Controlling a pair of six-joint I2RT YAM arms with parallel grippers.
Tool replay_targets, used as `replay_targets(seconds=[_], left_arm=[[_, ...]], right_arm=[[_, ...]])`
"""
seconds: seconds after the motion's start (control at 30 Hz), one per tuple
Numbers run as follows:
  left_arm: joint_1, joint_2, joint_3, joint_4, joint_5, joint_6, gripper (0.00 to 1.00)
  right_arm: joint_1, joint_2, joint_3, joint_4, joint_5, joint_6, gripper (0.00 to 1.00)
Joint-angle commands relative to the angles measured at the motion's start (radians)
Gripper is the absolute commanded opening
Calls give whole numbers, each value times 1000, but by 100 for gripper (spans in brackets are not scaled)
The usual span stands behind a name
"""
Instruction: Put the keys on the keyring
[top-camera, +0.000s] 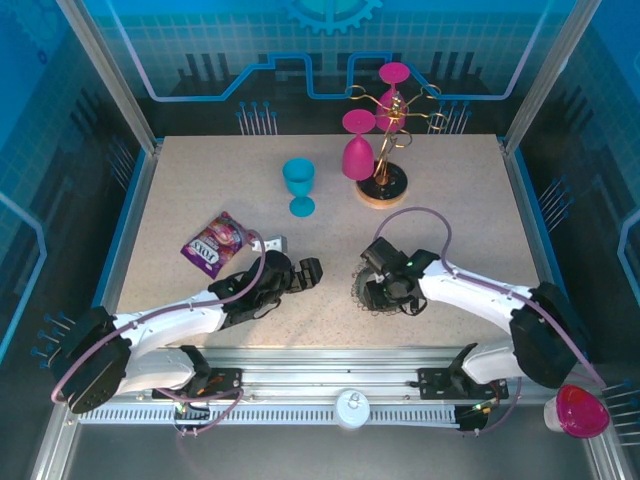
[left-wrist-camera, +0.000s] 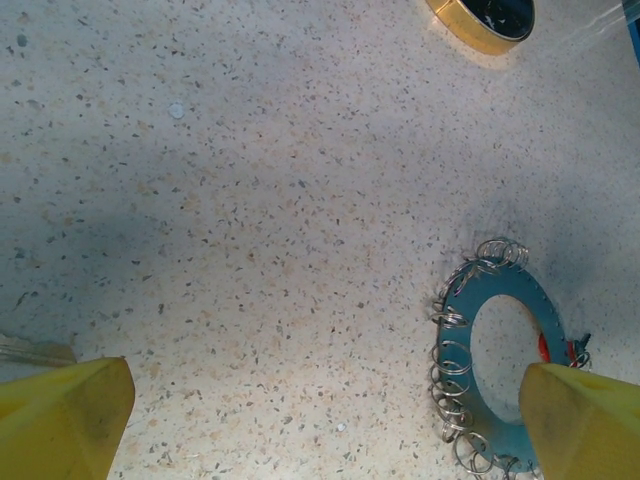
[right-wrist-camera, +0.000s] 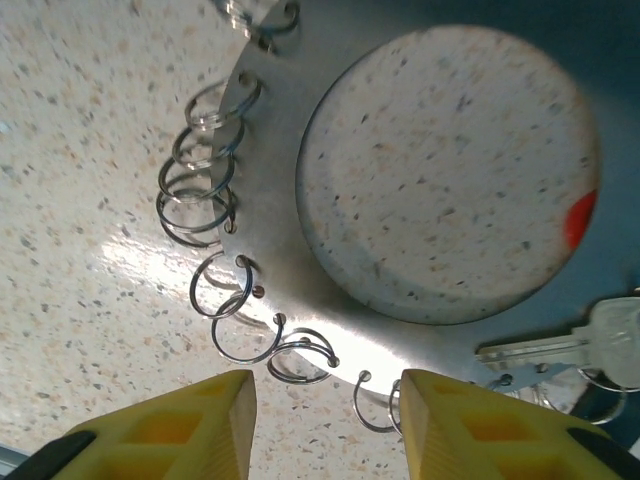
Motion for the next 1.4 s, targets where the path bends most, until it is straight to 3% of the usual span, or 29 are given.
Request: replay_targets(seconds=[0.0,0.57,0.77,1.17,1.37], left_arm=[[-6,3,-23,34,-14,-10,99],[-6,39,-13,94,-20,26,99],[-6,12,25,34,-38,39,99],[-6,12,22,22,-55,21,99],[-7,16,16,30,-48,26,99]], right_arm=[[23,60,45,-46,40,20,42],[127,276,138,15,57,130,40],[174,303,177,61,-16,137,39],[44,304,230,43,91,90,45],[51,381,251,76,34,89,46]])
